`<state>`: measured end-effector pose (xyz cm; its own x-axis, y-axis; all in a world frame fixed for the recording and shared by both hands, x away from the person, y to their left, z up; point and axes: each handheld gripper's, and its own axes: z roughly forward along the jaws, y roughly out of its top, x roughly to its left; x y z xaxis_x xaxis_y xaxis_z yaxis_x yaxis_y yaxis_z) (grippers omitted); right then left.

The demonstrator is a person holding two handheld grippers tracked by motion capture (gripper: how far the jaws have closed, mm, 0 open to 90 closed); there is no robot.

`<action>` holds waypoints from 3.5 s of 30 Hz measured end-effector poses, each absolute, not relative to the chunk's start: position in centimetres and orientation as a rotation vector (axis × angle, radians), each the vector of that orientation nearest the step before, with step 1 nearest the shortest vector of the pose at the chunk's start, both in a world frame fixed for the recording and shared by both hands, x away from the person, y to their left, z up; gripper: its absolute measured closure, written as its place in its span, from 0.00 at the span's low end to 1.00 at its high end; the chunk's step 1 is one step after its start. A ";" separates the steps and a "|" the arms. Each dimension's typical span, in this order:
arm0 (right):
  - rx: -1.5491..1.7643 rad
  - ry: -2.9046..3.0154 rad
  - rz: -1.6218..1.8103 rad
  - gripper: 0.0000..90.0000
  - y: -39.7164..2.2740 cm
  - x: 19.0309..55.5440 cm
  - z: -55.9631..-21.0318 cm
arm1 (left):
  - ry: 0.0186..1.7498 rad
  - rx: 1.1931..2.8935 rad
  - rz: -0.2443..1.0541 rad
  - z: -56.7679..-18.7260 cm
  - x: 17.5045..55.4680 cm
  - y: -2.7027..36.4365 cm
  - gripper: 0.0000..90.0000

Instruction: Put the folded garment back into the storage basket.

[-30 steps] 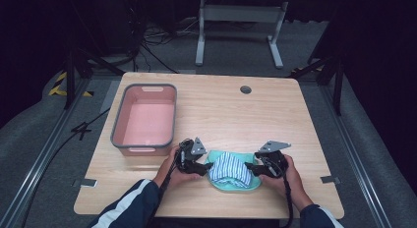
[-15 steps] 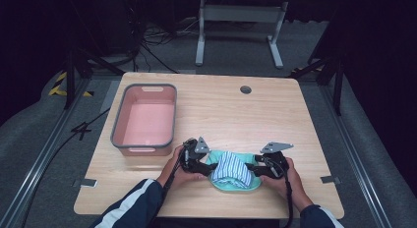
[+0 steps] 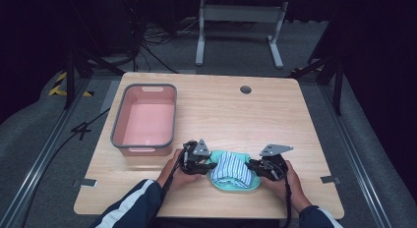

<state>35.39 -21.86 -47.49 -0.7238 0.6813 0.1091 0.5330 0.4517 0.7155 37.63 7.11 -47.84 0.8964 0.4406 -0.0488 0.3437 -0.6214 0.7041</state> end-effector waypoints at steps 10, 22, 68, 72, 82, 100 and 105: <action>1.067 2.437 1.141 0.97 -22.3 35.1 -47.1 | 0.525 2.303 0.176 -47.8 37.5 7.2 0.92; 1.084 2.408 1.199 0.97 -22.9 35.0 -45.9 | 0.502 2.294 0.233 -46.5 37.1 7.2 0.93; 0.949 2.370 1.290 0.97 -18.0 36.4 -36.9 | 0.534 2.203 0.400 -36.4 37.3 12.6 0.93; 0.926 2.368 1.301 0.97 -17.1 36.7 -35.7 | 0.554 2.196 0.415 -35.8 37.4 13.4 0.94; 0.884 2.367 1.326 0.97 -14.4 38.2 -33.7 | 0.602 2.169 0.453 -34.6 37.5 15.7 0.94; 0.766 2.387 1.354 0.97 -8.0 39.8 -31.0 | 0.687 2.117 0.578 -30.5 36.8 22.3 0.93; 0.740 2.388 1.365 0.97 -6.4 40.1 -30.6 | 0.726 2.096 0.581 -30.5 36.8 23.6 0.94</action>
